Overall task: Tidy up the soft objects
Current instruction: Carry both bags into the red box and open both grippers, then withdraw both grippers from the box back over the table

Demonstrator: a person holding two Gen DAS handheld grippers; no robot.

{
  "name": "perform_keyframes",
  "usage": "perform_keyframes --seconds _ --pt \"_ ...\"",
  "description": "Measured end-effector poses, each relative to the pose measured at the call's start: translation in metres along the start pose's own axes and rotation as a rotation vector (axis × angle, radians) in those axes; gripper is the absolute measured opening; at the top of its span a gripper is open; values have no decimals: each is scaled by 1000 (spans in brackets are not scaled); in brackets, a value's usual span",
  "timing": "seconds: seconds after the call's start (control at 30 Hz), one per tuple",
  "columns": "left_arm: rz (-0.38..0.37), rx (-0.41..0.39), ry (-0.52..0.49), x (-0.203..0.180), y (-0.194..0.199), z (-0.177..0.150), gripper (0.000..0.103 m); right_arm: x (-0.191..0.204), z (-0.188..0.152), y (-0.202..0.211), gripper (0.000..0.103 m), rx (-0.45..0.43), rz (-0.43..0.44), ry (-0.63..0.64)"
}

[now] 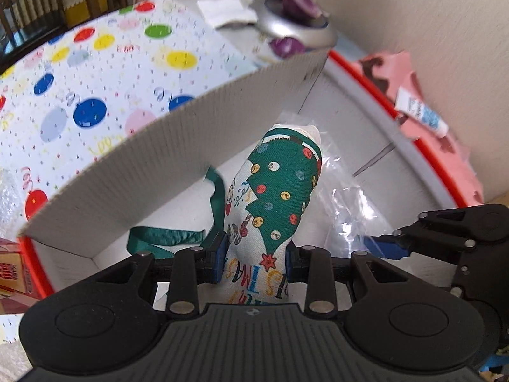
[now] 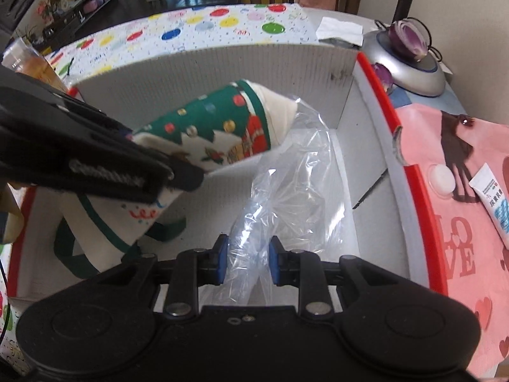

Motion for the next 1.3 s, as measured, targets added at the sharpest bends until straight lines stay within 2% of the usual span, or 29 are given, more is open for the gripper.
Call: perform_keyframes --seconds 0.3,0.37,0.4,0.47,0.53,0.6,0.9,1.3 --pt "21 61 -19 2 -21 3 40 -6 -1 -16 32 52 27 -10" --pt "21 64 -28 1 -23 2 49 -6 -1 -17 32 56 30 -9" --pt "22 62 -32 1 -23 2 53 -6 -1 -16 34 57 41 -11" --pt "20 55 -40 -1 -22 2 67 -7 0 -16 40 61 55 -14" --pt "11 49 -40 -2 -19 1 74 -8 1 -11 45 53 63 -18" --pt "-8 39 -38 -5 -14 1 75 -10 2 -7 51 43 79 -26" --pt "-35 -60 -81 -17 28 -1 75 -9 6 18 63 -18 101 -24" --pt "-36 -240 -131 -22 110 -15 75 6 11 74 71 -134 118 -36"
Point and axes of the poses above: each gripper's, at about its wrist camera, not at the fingertips, and y roughly against the way its jaws point, x to its left, z to its top, the point moved 9 cm from there along -y, roughly the way its jaws point, and after that the axes turned 6 degrees about -z, right-handed, at the moved point
